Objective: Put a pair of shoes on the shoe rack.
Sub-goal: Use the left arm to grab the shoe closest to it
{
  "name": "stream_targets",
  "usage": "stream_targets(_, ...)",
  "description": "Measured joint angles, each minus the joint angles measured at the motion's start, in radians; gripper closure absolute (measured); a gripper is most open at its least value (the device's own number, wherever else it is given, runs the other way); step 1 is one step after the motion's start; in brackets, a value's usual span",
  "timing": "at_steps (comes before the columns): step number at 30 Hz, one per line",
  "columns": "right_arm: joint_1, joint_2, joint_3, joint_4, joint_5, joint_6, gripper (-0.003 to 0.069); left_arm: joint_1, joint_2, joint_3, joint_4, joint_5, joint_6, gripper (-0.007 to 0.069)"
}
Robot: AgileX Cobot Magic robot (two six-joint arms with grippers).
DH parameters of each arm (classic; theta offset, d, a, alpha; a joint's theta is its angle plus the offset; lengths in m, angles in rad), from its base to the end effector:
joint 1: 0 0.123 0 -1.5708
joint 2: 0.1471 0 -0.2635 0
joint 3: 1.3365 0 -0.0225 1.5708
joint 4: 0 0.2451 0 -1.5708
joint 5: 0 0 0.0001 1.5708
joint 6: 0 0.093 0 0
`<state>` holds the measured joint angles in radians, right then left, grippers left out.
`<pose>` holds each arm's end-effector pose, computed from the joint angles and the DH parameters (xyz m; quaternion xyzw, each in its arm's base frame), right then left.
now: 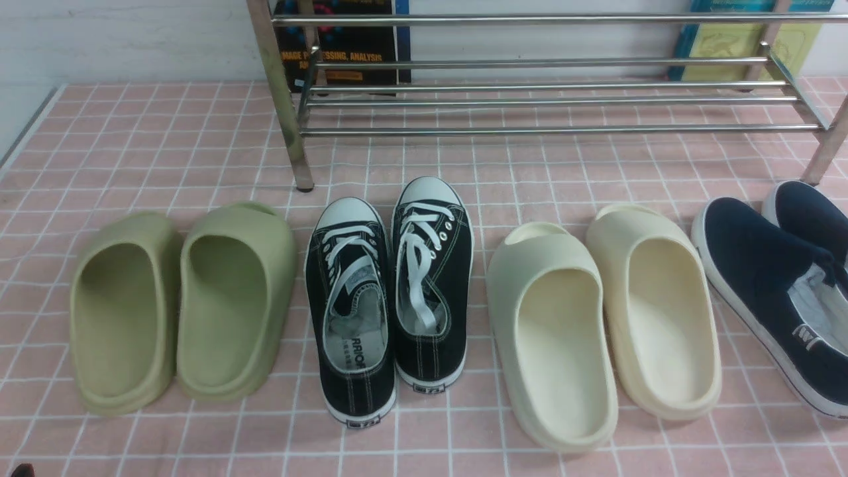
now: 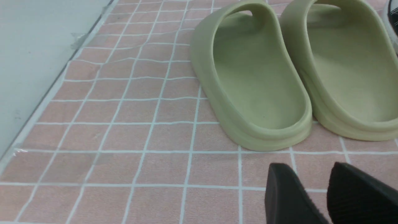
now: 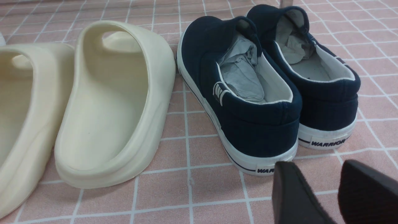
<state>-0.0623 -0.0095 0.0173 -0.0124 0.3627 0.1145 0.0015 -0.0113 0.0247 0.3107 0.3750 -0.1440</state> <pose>0.0706 -0.0048 0.1749 0.0673 0.7970 0.0104 0.6001 0.0703 0.0105 0.1731 0.0243 0.7994 0.0890 0.5937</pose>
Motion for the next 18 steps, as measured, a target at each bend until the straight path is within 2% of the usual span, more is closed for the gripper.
stream_targets(6,0.000,0.000,0.000,0.000,0.000,0.000,0.0419,0.000,0.000,0.000,-0.001,0.000,0.000,0.0385)
stream_targets(9,0.000,0.000,0.000,0.000,0.000,0.000,0.0419,0.000,0.000,0.001,-0.045,-0.017,-0.008,0.0385)
stream_targets(15,0.000,0.000,0.000,0.000,0.000,0.000,0.0419,0.000,0.000,0.002,-0.171,-0.068,-0.146,0.0385)
stream_targets(18,0.000,0.000,0.000,0.000,0.000,0.000,0.0419,0.000,0.000,0.003,-0.181,-0.076,-0.200,0.0385)
